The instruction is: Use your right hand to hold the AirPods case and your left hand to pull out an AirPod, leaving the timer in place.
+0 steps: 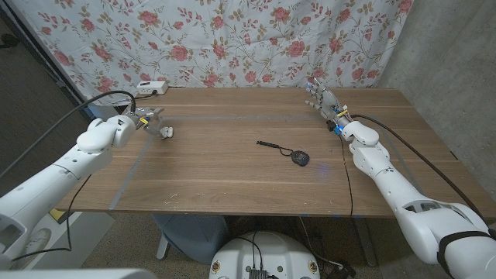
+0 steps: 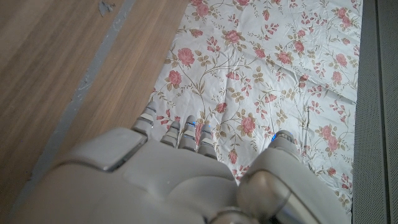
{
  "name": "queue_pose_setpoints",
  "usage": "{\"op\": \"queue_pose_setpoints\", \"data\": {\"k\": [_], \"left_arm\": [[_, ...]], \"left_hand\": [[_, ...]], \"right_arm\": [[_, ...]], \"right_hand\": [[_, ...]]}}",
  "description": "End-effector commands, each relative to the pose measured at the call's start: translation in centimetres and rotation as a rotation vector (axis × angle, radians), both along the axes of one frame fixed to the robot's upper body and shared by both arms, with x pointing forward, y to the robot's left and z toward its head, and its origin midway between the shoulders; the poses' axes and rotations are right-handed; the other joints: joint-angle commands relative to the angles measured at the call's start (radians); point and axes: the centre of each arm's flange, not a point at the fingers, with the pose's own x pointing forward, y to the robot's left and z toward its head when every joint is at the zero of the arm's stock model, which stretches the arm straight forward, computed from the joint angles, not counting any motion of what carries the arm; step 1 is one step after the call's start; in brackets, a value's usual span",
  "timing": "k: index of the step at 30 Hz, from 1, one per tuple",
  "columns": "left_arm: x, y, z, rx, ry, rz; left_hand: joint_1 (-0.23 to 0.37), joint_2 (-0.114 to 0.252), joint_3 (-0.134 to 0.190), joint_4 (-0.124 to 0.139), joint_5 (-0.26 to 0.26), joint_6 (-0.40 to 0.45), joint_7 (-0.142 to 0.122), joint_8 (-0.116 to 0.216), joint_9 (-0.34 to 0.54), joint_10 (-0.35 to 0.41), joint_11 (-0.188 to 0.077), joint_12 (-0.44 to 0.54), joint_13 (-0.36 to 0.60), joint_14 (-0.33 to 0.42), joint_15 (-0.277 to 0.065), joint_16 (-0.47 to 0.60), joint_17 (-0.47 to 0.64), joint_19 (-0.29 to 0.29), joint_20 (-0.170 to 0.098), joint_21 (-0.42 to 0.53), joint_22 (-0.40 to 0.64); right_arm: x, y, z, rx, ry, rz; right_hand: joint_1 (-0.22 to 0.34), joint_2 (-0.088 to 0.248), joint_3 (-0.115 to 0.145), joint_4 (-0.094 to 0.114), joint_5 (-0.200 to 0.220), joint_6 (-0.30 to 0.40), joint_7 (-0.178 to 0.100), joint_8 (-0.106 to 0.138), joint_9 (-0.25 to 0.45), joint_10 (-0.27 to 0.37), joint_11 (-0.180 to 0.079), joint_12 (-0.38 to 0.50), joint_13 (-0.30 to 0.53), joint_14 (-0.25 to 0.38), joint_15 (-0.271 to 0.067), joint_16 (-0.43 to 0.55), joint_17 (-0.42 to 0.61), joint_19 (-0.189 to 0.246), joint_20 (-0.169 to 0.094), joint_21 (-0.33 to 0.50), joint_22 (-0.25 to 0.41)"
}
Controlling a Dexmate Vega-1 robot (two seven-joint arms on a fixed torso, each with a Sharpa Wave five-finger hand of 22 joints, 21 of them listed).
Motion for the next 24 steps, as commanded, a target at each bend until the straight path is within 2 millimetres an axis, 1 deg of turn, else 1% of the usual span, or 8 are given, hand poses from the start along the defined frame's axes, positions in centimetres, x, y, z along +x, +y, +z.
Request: {"op": "queue_pose_setpoints", "data": {"k": [1, 6, 13, 16, 19, 24], "left_arm": [[0.91, -0.31, -0.13, -0.005, 0.016, -0.010], [1.14, -0.81, -0.41, 0.011, 0.024, -0.027], [1.21, -0.85, -0.59, 0.007, 0.026, -0.021], [1.37, -0.85, -0.59, -0.010, 0.047, -0.021], [1.51, -0.75, -0.76, -0.022, 0.041, -0.027], [1.74, -1.04, -1.02, -0.005, 0.048, -0.029]], "left_hand": [[0.009, 0.003, -0.004, -0.001, 0.001, -0.010, -0.002, 0.005, 0.003, 0.011, -0.002, 0.006, 0.003, 0.005, 0.002, -0.001, 0.002, 0.006, 0.002, 0.005, 0.000], [0.011, 0.004, -0.005, -0.001, 0.001, -0.005, -0.004, 0.006, 0.003, 0.013, -0.003, 0.007, 0.003, 0.005, 0.000, -0.001, 0.002, 0.006, 0.002, 0.005, 0.000], [0.012, 0.005, -0.006, -0.001, 0.001, -0.002, -0.003, 0.006, 0.003, 0.016, -0.006, 0.008, 0.003, 0.005, -0.003, -0.002, 0.002, 0.006, 0.002, 0.005, 0.000], [0.012, 0.006, -0.007, 0.000, 0.000, -0.017, -0.002, -0.001, 0.003, 0.017, -0.004, 0.008, 0.003, 0.005, -0.004, -0.002, 0.002, 0.006, 0.001, 0.005, 0.000], [0.011, 0.006, -0.008, 0.001, 0.000, -0.017, -0.002, -0.002, 0.003, 0.016, -0.001, 0.008, 0.003, 0.003, -0.003, -0.003, 0.002, 0.005, 0.001, 0.005, 0.000], [0.011, 0.007, -0.009, 0.001, -0.001, -0.028, -0.004, -0.006, 0.003, 0.016, -0.002, 0.008, 0.003, 0.003, -0.002, -0.003, 0.002, 0.004, 0.000, 0.004, 0.000]], "right_arm": [[0.25, -0.08, 0.26, 0.003, 0.001, -0.004], [0.33, -0.15, 0.36, -0.002, 0.002, -0.006], [0.47, -0.13, 0.61, -0.004, -0.002, -0.002], [0.50, -0.17, 0.66, -0.003, -0.002, -0.003], [0.55, -0.15, 0.69, -0.008, 0.001, -0.002], [0.61, -0.14, 0.75, -0.011, 0.000, -0.003]], "right_hand": [[0.002, 0.002, 0.004, -0.002, 0.002, 0.003, 0.000, 0.005, 0.002, 0.004, -0.003, 0.000, 0.000, -0.002, 0.002, 0.001, 0.002, -0.004, 0.005, 0.006, 0.001], [0.002, 0.002, 0.004, -0.003, 0.002, 0.004, 0.000, 0.005, 0.002, 0.003, -0.002, 0.000, 0.000, -0.001, 0.003, 0.001, 0.002, -0.003, 0.005, 0.006, 0.001], [0.003, 0.002, 0.004, -0.003, 0.002, 0.005, 0.000, 0.006, 0.002, 0.003, -0.002, 0.000, 0.000, -0.002, 0.002, 0.001, 0.002, -0.004, 0.005, 0.006, 0.001], [0.003, 0.002, 0.004, -0.003, 0.002, 0.005, 0.000, 0.006, 0.002, 0.003, -0.002, 0.000, 0.000, -0.002, 0.002, 0.001, 0.002, -0.004, 0.005, 0.006, 0.001], [0.003, 0.002, 0.004, -0.003, 0.002, 0.005, 0.000, 0.006, 0.002, 0.003, -0.003, 0.000, 0.000, -0.002, 0.002, 0.001, 0.002, -0.004, 0.005, 0.006, 0.001], [0.003, 0.002, 0.004, -0.004, 0.002, 0.003, 0.000, 0.005, 0.002, 0.004, -0.002, 0.000, 0.000, -0.002, 0.002, 0.001, 0.001, -0.004, 0.005, 0.005, 0.001]]}}
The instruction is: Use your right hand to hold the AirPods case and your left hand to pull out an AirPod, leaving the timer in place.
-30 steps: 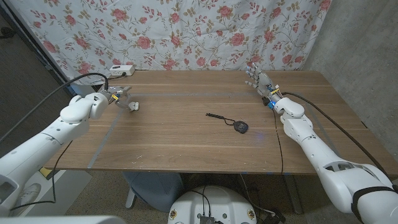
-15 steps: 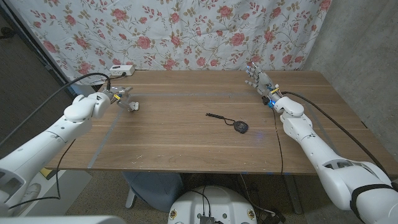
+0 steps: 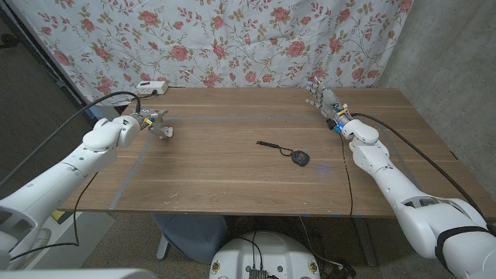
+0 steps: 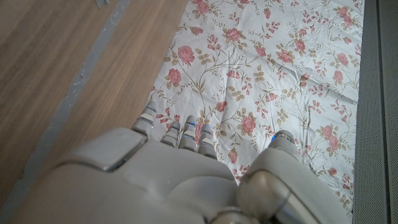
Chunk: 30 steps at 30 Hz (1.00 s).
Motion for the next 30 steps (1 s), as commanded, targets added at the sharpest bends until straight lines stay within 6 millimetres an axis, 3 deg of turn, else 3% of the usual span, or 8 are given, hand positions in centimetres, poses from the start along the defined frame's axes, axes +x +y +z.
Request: {"op": "queue_pose_setpoints", "data": {"k": [1, 14, 17, 24, 27, 28, 30], "left_arm": [[0.57, -0.22, -0.57, -0.018, 0.020, -0.013], [0.93, -0.48, -0.61, -0.009, 0.011, -0.023], [0.98, -0.55, -0.62, -0.007, 0.006, -0.019], [1.14, -0.63, -0.86, -0.032, 0.010, -0.031], [1.39, -0.56, -0.89, -0.047, 0.064, -0.010], [1.31, -0.39, -1.05, -0.057, 0.052, -0.019], [1.19, -0.51, -1.11, -0.039, 0.027, -0.005]], "left_hand": [[0.010, 0.006, -0.005, -0.003, -0.001, -0.029, -0.005, -0.006, 0.004, 0.011, 0.003, 0.008, 0.004, 0.003, -0.001, -0.003, 0.002, 0.003, 0.001, 0.004, 0.000], [0.021, 0.010, -0.007, -0.006, 0.001, 0.004, 0.012, 0.005, 0.004, 0.064, 0.033, 0.013, -0.006, 0.017, 0.001, 0.005, 0.001, 0.007, 0.001, 0.005, -0.001], [0.024, 0.011, -0.008, -0.006, 0.001, 0.018, 0.029, 0.007, 0.003, 0.077, 0.062, 0.009, -0.013, 0.013, 0.001, 0.003, 0.001, 0.001, -0.004, 0.003, 0.000], [0.010, 0.014, -0.018, 0.004, 0.001, 0.046, 0.040, 0.010, 0.002, 0.096, 0.090, -0.001, -0.027, -0.007, 0.009, -0.001, 0.001, -0.048, 0.006, -0.009, 0.000], [0.002, 0.046, -0.014, 0.016, 0.002, 0.055, 0.046, 0.008, 0.002, 0.106, 0.090, -0.009, -0.035, -0.019, 0.011, -0.002, 0.002, -0.071, 0.004, -0.009, 0.002], [0.009, 0.079, 0.000, 0.019, 0.002, 0.056, 0.049, 0.006, 0.002, 0.108, 0.091, -0.015, -0.040, -0.023, 0.012, -0.001, 0.004, -0.077, 0.005, -0.005, 0.003], [0.011, 0.084, 0.003, 0.017, 0.000, 0.054, 0.049, 0.004, 0.002, 0.108, 0.087, -0.018, -0.042, -0.027, 0.015, -0.002, 0.003, -0.082, 0.007, -0.006, 0.003]], "right_arm": [[0.23, 0.02, 0.22, 0.000, 0.005, 0.000], [0.45, 0.08, 0.15, -0.002, 0.008, 0.001], [0.49, 0.15, 0.12, -0.004, 0.009, 0.002], [0.55, 0.20, 0.01, -0.006, 0.014, -0.001], [0.54, 0.23, -0.03, -0.004, 0.021, -0.002], [0.54, 0.23, -0.04, -0.007, 0.020, -0.002], [0.52, 0.26, -0.08, -0.007, 0.019, -0.001]], "right_hand": [[0.003, 0.002, 0.004, -0.004, 0.002, 0.003, 0.000, 0.005, 0.002, 0.004, -0.002, 0.000, 0.000, -0.002, 0.002, 0.001, 0.001, -0.004, 0.005, 0.005, 0.001], [0.003, 0.002, 0.004, -0.004, 0.002, 0.005, 0.000, 0.005, 0.002, 0.003, 0.001, 0.000, 0.000, -0.002, 0.003, 0.001, 0.001, -0.005, 0.004, 0.005, 0.001], [0.003, 0.003, 0.004, -0.004, 0.002, 0.005, 0.001, 0.005, 0.002, 0.003, 0.001, 0.000, 0.000, -0.002, 0.002, 0.001, 0.001, -0.005, 0.004, 0.005, 0.001], [0.002, 0.003, 0.004, -0.004, 0.002, 0.006, 0.000, 0.006, 0.002, 0.005, -0.002, 0.000, 0.000, -0.002, 0.005, 0.001, 0.001, -0.005, 0.005, 0.005, 0.001], [0.002, 0.003, 0.004, -0.004, 0.002, 0.006, 0.000, 0.006, 0.002, 0.004, -0.002, 0.000, 0.000, -0.002, 0.005, 0.001, 0.001, -0.005, 0.005, 0.005, 0.001], [0.002, 0.003, 0.004, -0.003, 0.002, 0.006, 0.000, 0.006, 0.002, 0.004, -0.002, 0.000, 0.000, -0.002, 0.005, 0.001, 0.001, -0.005, 0.004, 0.005, 0.001], [0.001, 0.003, 0.004, -0.003, 0.002, 0.006, 0.000, 0.005, 0.002, 0.004, -0.002, 0.000, 0.000, -0.002, 0.005, 0.001, 0.001, -0.006, 0.005, 0.005, 0.001]]}}
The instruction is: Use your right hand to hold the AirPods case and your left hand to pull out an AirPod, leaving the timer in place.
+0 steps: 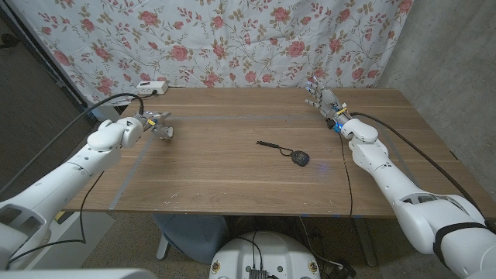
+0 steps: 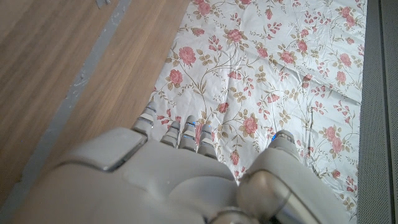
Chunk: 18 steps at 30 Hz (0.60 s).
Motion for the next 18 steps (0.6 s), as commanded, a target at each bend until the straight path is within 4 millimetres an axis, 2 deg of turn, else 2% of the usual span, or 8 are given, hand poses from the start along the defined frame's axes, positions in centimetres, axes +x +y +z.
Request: {"op": "queue_pose_setpoints", "data": {"k": [1, 4, 7, 8, 14, 18], "left_arm": [[0.19, 0.09, -0.41, -0.023, 0.026, 0.012], [0.00, -0.01, -0.45, -0.013, 0.014, 0.003], [-0.19, 0.06, -0.49, -0.025, 0.005, -0.005], [-0.15, 0.05, -0.48, -0.023, 0.016, 0.007], [-0.34, 0.06, -0.83, -0.022, 0.017, 0.009], [-0.41, 0.07, -0.94, -0.020, 0.004, 0.006]], "left_hand": [[0.008, 0.035, 0.018, 0.002, 0.000, 0.007, 0.003, -0.004, 0.002, 0.015, -0.003, -0.006, -0.005, -0.014, 0.002, -0.002, 0.003, -0.017, -0.002, -0.001, 0.003], [0.013, 0.044, 0.024, -0.001, 0.000, 0.008, 0.003, -0.005, 0.002, 0.030, -0.004, -0.004, -0.007, -0.014, 0.003, -0.001, 0.002, -0.021, 0.000, 0.000, 0.003], [0.014, 0.045, 0.027, -0.005, -0.003, 0.013, 0.002, -0.005, 0.002, 0.055, -0.019, -0.001, -0.011, -0.006, -0.002, 0.002, 0.001, -0.024, 0.001, 0.003, 0.002], [0.011, 0.041, 0.026, -0.007, -0.006, 0.020, 0.002, -0.004, 0.002, 0.067, -0.033, 0.000, -0.013, -0.002, -0.004, 0.003, 0.001, -0.024, 0.001, 0.004, 0.002], [0.001, 0.028, 0.019, -0.010, -0.010, 0.027, 0.000, -0.005, 0.001, 0.075, -0.033, -0.004, -0.016, 0.006, -0.005, 0.005, 0.000, -0.020, 0.002, 0.008, 0.002], [-0.007, 0.018, 0.013, -0.011, -0.012, 0.026, 0.000, -0.007, 0.001, 0.057, -0.022, -0.016, -0.018, 0.005, -0.003, 0.004, 0.000, -0.019, 0.005, 0.009, 0.002]], "right_arm": [[0.06, 0.16, -0.21, 0.003, 0.014, -0.002], [0.03, 0.20, -0.24, 0.004, 0.016, -0.001], [0.00, 0.23, -0.23, 0.000, 0.012, 0.000], [-0.01, 0.25, -0.23, 0.002, 0.013, 0.000], [-0.08, 0.35, -0.24, -0.005, 0.011, 0.004], [-0.27, 0.30, -0.27, -0.007, 0.011, 0.002]], "right_hand": [[0.001, 0.003, 0.003, -0.003, 0.002, 0.006, 0.000, 0.006, 0.002, 0.003, -0.002, 0.000, 0.000, -0.002, 0.006, 0.001, 0.001, -0.007, 0.005, 0.005, 0.001], [0.001, 0.003, 0.003, -0.003, 0.002, 0.006, 0.000, 0.006, 0.002, 0.003, -0.003, -0.001, 0.000, -0.002, 0.006, 0.001, 0.001, -0.008, 0.005, 0.004, 0.001], [0.001, 0.004, 0.003, -0.003, 0.002, 0.006, -0.001, 0.005, 0.002, 0.004, -0.002, 0.000, 0.000, -0.002, 0.006, 0.001, 0.001, -0.009, 0.005, 0.004, 0.001], [0.001, 0.004, 0.003, -0.003, 0.002, 0.006, 0.000, 0.005, 0.002, 0.003, -0.001, 0.000, 0.000, -0.002, 0.006, 0.001, 0.001, -0.008, 0.006, 0.004, 0.001], [0.001, 0.005, 0.004, -0.003, 0.002, 0.005, 0.000, 0.005, 0.002, 0.003, -0.002, -0.001, 0.000, -0.001, 0.006, 0.001, 0.001, -0.008, 0.006, 0.004, 0.001], [0.002, 0.005, 0.004, -0.003, 0.002, 0.004, 0.000, 0.005, 0.002, 0.002, -0.001, -0.001, 0.000, -0.002, 0.007, 0.001, 0.001, -0.008, 0.006, 0.004, 0.001]]}}
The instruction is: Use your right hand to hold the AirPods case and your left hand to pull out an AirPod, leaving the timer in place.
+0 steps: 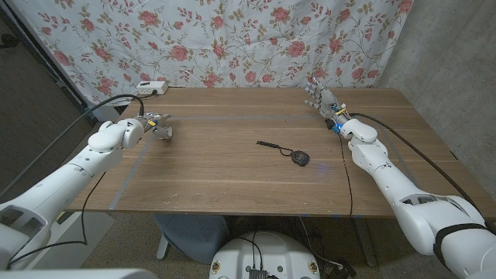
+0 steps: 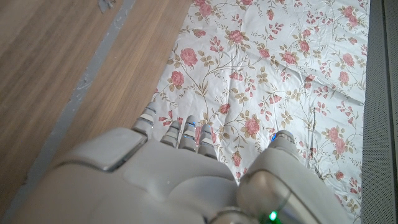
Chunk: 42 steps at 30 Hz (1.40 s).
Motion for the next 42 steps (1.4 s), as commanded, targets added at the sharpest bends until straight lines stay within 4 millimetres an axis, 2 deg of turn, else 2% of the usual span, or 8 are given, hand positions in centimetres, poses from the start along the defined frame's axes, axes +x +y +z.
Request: {"op": "queue_pose_setpoints", "data": {"k": [1, 8, 11, 16, 23, 37, 42], "left_arm": [[-0.2, 0.1, -0.3, -0.010, -0.008, 0.006], [-0.4, 0.1, -0.3, -0.015, -0.020, 0.004], [-0.6, 0.1, -0.3, -0.009, -0.029, 0.008], [-0.9, 0.4, 0.0, 0.005, -0.028, 0.025], [-1.4, 0.3, 0.0, 0.010, -0.037, 0.018], [-1.4, 0.6, -0.2, 0.003, -0.017, 0.018], [-1.5, 0.8, -0.3, -0.003, -0.017, 0.019]], "left_hand": [[-0.014, -0.008, -0.005, -0.003, -0.004, -0.003, -0.005, -0.003, 0.001, -0.014, 0.010, -0.012, 0.001, 0.004, 0.001, 0.004, 0.003, 0.002, 0.002, 0.005, 0.002], [-0.019, -0.013, -0.008, -0.004, -0.003, -0.001, -0.006, -0.004, 0.001, -0.006, 0.001, -0.013, 0.000, 0.009, 0.002, 0.006, 0.003, 0.004, 0.006, 0.006, 0.002], [-0.022, -0.017, -0.010, -0.005, -0.002, 0.002, -0.008, -0.004, 0.001, 0.008, -0.014, -0.011, 0.000, 0.020, 0.003, 0.009, 0.003, 0.009, 0.010, 0.008, 0.002], [-0.025, -0.021, -0.011, -0.006, -0.002, 0.004, -0.008, -0.005, 0.001, 0.014, -0.010, -0.012, 0.001, 0.027, 0.003, 0.010, 0.004, 0.017, 0.014, 0.011, 0.002], [-0.052, -0.042, -0.028, 0.000, -0.003, 0.001, -0.012, -0.009, 0.001, -0.025, 0.009, -0.034, 0.003, 0.020, 0.016, 0.007, 0.006, 0.019, 0.031, 0.011, 0.002], [-0.087, -0.064, -0.049, 0.009, -0.001, 0.000, -0.013, -0.010, 0.002, -0.032, 0.015, -0.042, 0.005, 0.018, 0.020, 0.007, 0.007, 0.022, 0.037, 0.010, 0.002], [-0.083, -0.065, -0.047, 0.004, 0.003, -0.002, -0.013, -0.011, 0.002, -0.039, 0.007, -0.047, 0.006, 0.015, 0.020, 0.006, 0.007, 0.022, 0.038, 0.010, 0.002]], "right_arm": [[-0.3, 0.0, -0.1, -0.005, 0.000, 0.001], [-0.5, 0.0, -0.1, -0.003, -0.001, 0.000], [-0.4, 0.1, 0.0, -0.006, -0.003, 0.003], [-0.4, 0.1, -0.1, -0.010, -0.002, 0.004], [-0.5, 0.2, -0.2, -0.006, -0.002, 0.009], [-0.9, 0.0, -0.4, -0.008, -0.002, 0.005], [-0.9, 0.2, -0.4, -0.006, -0.001, 0.007]], "right_hand": [[0.002, 0.006, 0.004, -0.003, 0.002, 0.004, 0.000, 0.005, 0.002, 0.002, -0.001, -0.001, 0.000, -0.002, 0.007, 0.001, 0.001, -0.005, 0.003, 0.004, 0.001], [0.003, 0.007, 0.005, -0.004, 0.002, 0.005, 0.000, 0.005, 0.002, 0.003, -0.002, -0.001, 0.000, -0.002, 0.007, 0.001, 0.000, -0.004, 0.003, 0.005, 0.001], [0.003, 0.007, 0.005, -0.004, 0.002, 0.005, 0.000, 0.005, 0.002, 0.002, -0.001, -0.001, 0.000, -0.002, 0.007, 0.001, 0.000, -0.004, 0.004, 0.005, 0.001], [0.004, 0.008, 0.006, -0.004, 0.002, 0.005, 0.000, 0.005, 0.002, 0.002, -0.002, -0.001, 0.000, -0.001, 0.007, 0.001, 0.000, -0.004, 0.004, 0.005, 0.001], [0.004, 0.009, 0.006, -0.004, 0.002, 0.005, -0.001, 0.005, 0.002, 0.003, -0.001, -0.001, 0.000, -0.001, 0.007, 0.001, 0.000, -0.004, 0.004, 0.005, 0.001], [0.005, 0.010, 0.007, -0.005, 0.002, 0.006, -0.001, 0.005, 0.002, 0.003, -0.002, -0.001, 0.000, 0.000, 0.007, 0.002, 0.000, -0.003, 0.005, 0.005, 0.001], [0.006, 0.011, 0.007, -0.005, 0.002, 0.007, -0.002, 0.005, 0.002, 0.003, -0.001, -0.001, 0.000, -0.001, 0.006, 0.001, 0.000, -0.003, 0.004, 0.005, 0.001]]}}
